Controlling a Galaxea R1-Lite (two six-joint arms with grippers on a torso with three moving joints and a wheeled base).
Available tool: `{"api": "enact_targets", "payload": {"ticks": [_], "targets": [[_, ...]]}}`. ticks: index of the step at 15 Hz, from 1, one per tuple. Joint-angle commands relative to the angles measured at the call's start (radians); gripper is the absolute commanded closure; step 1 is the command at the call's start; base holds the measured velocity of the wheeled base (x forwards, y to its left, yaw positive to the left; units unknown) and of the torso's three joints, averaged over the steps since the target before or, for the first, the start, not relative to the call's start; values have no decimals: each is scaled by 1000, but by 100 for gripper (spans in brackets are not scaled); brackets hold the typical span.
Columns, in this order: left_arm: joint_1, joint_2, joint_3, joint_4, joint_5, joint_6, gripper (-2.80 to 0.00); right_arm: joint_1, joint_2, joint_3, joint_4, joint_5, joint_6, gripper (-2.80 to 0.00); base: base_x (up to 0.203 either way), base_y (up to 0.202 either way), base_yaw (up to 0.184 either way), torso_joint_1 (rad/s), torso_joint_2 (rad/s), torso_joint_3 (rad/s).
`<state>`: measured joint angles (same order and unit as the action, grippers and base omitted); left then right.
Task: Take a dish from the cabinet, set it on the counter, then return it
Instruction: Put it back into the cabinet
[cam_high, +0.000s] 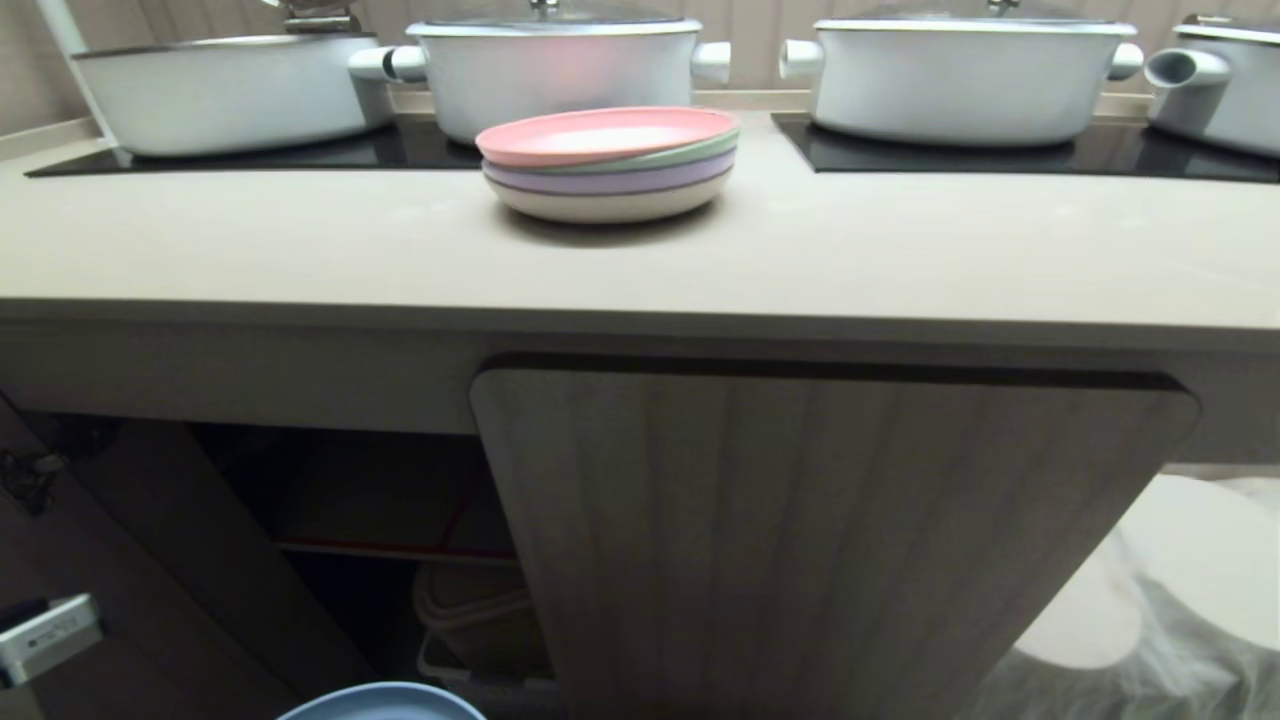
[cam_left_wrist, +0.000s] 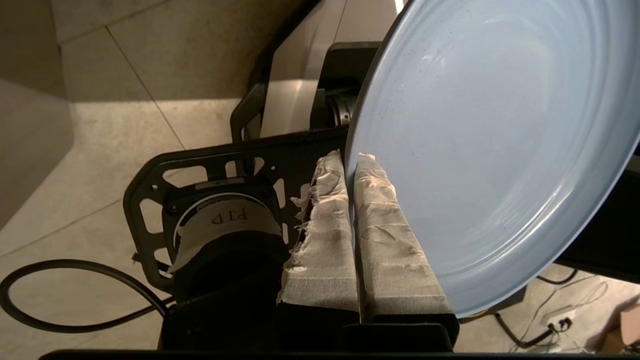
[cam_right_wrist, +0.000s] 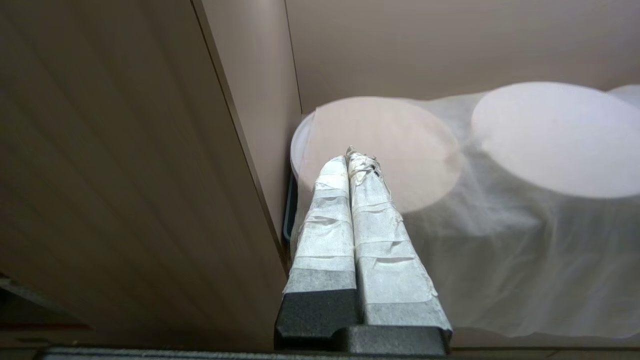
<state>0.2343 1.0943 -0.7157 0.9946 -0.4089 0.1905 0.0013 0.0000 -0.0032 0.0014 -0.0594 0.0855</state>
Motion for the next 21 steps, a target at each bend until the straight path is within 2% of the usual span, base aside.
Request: {"api": "enact_targets", "payload": {"ticks": [1, 8, 17, 21], "targets": [[0, 1, -1, 6, -2, 1, 0, 0, 0, 0, 0, 0, 0, 0, 0, 0, 0, -160, 465, 300], [0, 1, 1, 6, -2, 1, 0, 0, 0, 0, 0, 0, 0, 0, 0, 0, 0, -112, 386, 272], [0, 3, 9, 6, -2, 1, 0, 0, 0, 0, 0, 0, 0, 0, 0, 0, 0, -3, 23, 18], [5, 10, 7, 6, -1, -20, 0, 0, 0, 0, 0, 0, 0, 0, 0, 0, 0, 0, 0, 0]]}}
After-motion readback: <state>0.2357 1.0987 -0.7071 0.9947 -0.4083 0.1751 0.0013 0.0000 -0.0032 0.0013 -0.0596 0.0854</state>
